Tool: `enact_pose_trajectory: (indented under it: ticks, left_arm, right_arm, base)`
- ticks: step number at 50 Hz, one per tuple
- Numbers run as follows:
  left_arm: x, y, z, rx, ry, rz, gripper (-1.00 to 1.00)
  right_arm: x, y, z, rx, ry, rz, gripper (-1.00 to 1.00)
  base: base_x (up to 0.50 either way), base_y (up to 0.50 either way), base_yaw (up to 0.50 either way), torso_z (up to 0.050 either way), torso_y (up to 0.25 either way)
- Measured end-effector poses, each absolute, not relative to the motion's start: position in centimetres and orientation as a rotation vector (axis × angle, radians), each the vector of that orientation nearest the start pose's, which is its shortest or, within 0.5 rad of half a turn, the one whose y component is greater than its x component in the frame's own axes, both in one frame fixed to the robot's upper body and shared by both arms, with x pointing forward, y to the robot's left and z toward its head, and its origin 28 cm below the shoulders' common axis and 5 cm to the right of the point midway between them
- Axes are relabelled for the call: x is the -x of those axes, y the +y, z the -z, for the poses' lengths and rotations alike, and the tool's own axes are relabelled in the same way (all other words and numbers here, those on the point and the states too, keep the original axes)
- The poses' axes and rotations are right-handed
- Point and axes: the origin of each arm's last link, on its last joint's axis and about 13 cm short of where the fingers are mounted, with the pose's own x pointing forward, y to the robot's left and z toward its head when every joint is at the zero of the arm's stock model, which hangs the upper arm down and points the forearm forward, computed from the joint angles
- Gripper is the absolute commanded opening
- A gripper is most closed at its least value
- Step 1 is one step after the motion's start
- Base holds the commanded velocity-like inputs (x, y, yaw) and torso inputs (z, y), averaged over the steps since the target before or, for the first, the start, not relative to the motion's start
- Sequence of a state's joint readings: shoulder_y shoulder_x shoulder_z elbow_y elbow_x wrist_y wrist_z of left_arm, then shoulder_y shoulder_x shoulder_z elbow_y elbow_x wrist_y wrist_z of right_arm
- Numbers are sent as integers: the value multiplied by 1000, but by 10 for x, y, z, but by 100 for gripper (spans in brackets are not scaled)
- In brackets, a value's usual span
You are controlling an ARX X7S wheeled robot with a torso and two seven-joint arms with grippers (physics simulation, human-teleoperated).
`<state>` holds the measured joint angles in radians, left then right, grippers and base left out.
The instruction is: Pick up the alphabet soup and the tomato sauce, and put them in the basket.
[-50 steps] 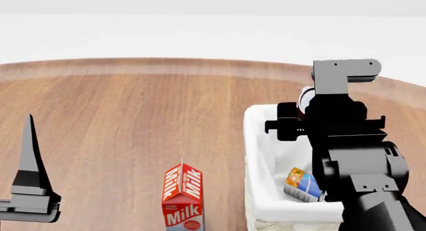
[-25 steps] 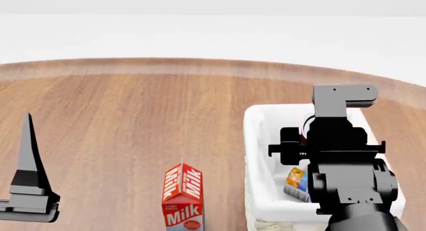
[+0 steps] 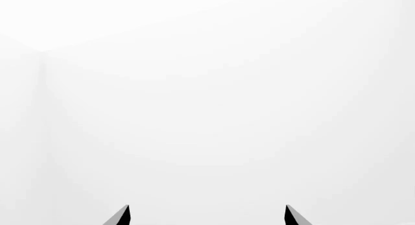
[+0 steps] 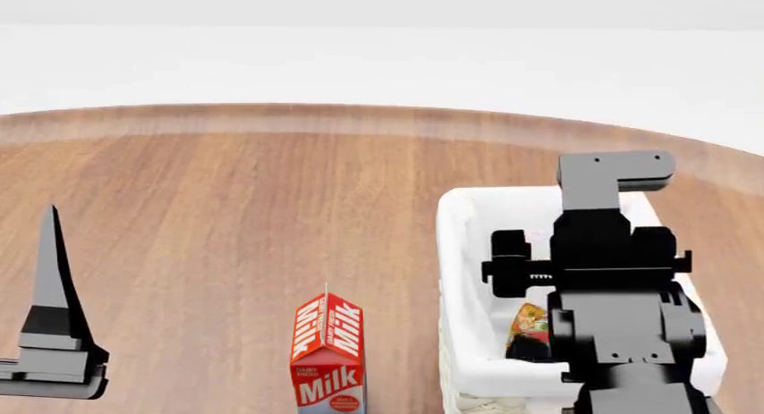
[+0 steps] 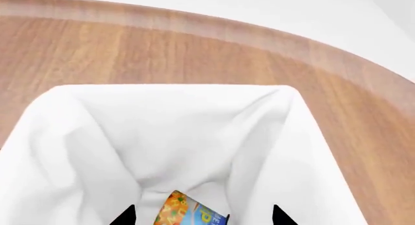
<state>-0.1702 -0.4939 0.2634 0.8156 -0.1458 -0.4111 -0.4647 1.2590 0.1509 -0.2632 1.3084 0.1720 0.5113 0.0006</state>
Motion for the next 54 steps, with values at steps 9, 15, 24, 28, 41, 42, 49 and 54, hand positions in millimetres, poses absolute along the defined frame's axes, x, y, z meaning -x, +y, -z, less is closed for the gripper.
enact_pose_trajectory:
  ticks: [9,15,24,28,41,42,49,54]
  left_arm:
    - [-192,220,-171,-229,-519,-48,100]
    - [-193,220,-171,-228,-519,-48,100]
    - [-192,220,-171,-227,-519,-48,100]
    - [-192,220,-172,-227,-520,-48,100]
    - [-192,220,-171,-225,-519,-49,100]
    - [-192,220,-171,-225,-519,-49,100]
    - [-192,220,-171,-224,-519,-49,100]
    - [-191,220,-170,-224,-518,-49,100]
  right_arm:
    - [-406,-155,-139,107,509,103,100]
    - [-413,-154,-149,107,369,112,100]
    - [-419,-151,-170,87,112,120,100]
    - [-418,-150,-178,65,6,129,100]
    - [-408,-145,-205,5,-288,154,100]
    - [-407,-145,-206,3,-307,157,100]
    - [-399,-144,-214,-6,-428,186,100]
    - [-394,-144,-216,-3,-505,212,100]
  base:
    - [0,0,0,0,0]
    - [0,0,0,0,0]
    - [0,0,0,0,0]
    - [0,0,0,0,0]
    - [0,0,0,0,0]
    - [0,0,0,0,0]
    - [0,0,0,0,0]
    - [0,0,0,0,0]
